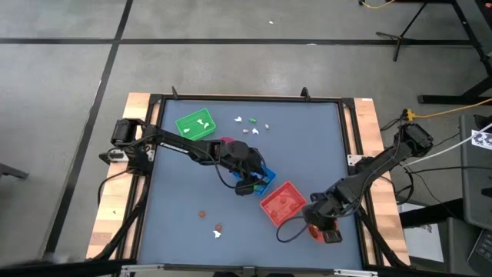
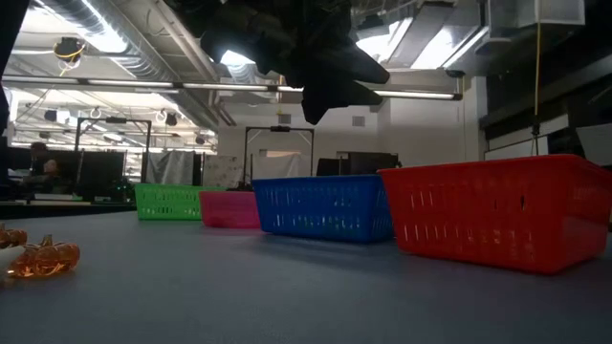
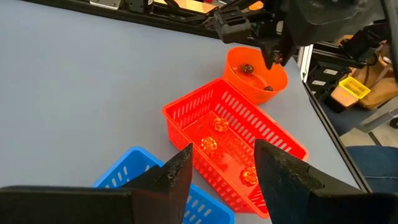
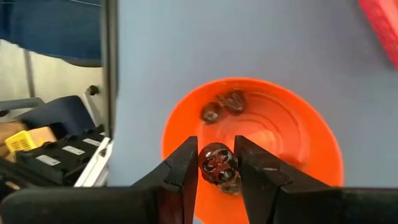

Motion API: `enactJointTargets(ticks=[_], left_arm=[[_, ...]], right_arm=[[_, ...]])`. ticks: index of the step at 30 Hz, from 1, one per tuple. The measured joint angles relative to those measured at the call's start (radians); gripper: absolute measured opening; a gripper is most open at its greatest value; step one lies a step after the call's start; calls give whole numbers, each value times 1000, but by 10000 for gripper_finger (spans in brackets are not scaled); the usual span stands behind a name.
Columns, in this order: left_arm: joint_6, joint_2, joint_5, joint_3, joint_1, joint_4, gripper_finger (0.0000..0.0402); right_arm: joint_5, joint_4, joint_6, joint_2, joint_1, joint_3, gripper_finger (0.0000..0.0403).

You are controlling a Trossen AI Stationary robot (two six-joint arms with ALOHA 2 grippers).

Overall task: Sort Halloween decoration
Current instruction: Put the black skull toy into the transparent orange bin, then put the white ghost toy into the green bin

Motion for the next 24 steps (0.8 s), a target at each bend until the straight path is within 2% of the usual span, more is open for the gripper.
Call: enactJointTargets(ticks=[15, 19, 24], left_arm=[[0, 0, 0, 0, 0, 0, 155], [0, 0, 0, 0, 0, 0, 155], [0, 0, 0, 0, 0, 0, 155]], right_arm=[[15, -111, 48, 0, -1, 0, 103], [17, -111, 48, 0, -1, 0, 125], [48, -113, 48, 0, -1, 0, 175]])
